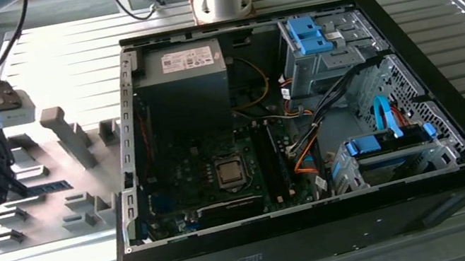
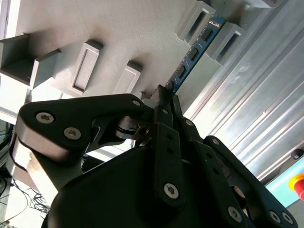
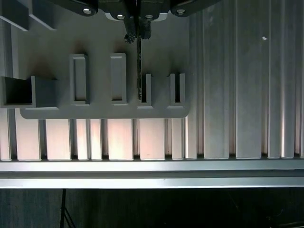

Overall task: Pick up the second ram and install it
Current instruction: 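Pick up the second ram and move it above second insertion slot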

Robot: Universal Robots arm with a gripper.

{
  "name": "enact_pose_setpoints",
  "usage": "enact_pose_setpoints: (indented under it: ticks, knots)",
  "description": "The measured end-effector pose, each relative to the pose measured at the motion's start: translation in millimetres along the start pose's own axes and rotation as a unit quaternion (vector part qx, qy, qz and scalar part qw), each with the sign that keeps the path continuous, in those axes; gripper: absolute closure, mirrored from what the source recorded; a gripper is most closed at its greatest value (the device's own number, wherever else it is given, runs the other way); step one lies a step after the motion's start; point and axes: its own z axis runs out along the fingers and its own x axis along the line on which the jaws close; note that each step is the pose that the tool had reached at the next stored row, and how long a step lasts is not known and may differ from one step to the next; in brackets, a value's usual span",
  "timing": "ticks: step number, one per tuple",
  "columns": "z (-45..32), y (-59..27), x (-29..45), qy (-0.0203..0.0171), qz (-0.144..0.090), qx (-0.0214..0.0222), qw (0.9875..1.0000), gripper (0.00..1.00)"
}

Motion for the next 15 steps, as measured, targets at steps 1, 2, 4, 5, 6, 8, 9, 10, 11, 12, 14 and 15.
enact_pose_setpoints:
  ticks: [1, 2, 4, 5, 6, 8, 9, 10, 11, 12, 14, 15]
  knots:
    - [-0.4, 0.0, 0.0, 0.0001, 0.000, 0.0000, 1.0000, 0.86]
    - [-0.7, 0.0, 0.0, 0.0001, 0.000, 0.0000, 1.0000, 0.86]
    - [-1.5, 0.1, -0.1, 0.0000, 0.000, 0.0000, 1.0000, 0.86]
    - [-1.8, 0.0, -0.1, 0.0000, 0.000, 0.0000, 1.0000, 0.86]
    - [-2.2, 0.1, -0.1, 0.0001, 0.000, 0.0000, 1.0000, 0.86]
    - [-2.9, 0.1, -0.1, 0.0001, 0.000, -0.0001, 1.0000, 0.86]
    - [-3.2, 0.1, -0.1, 0.0000, 0.000, 0.0000, 1.0000, 0.86]
    - [-3.6, 0.1, -0.1, 0.0000, 0.000, 0.0000, 1.0000, 0.86]
    - [-4.0, 0.1, -0.2, 0.0001, 0.000, -0.0001, 1.0000, 0.86]
    - [-4.4, 0.1, -0.2, 0.0001, 0.000, -0.0001, 1.0000, 0.86]
    - [-5.1, 0.2, -0.2, 0.0001, 0.000, 0.0000, 1.0000, 0.86]
    - [-5.6, 0.2, -0.2, 0.0001, 0.000, -0.0001, 1.0000, 0.86]
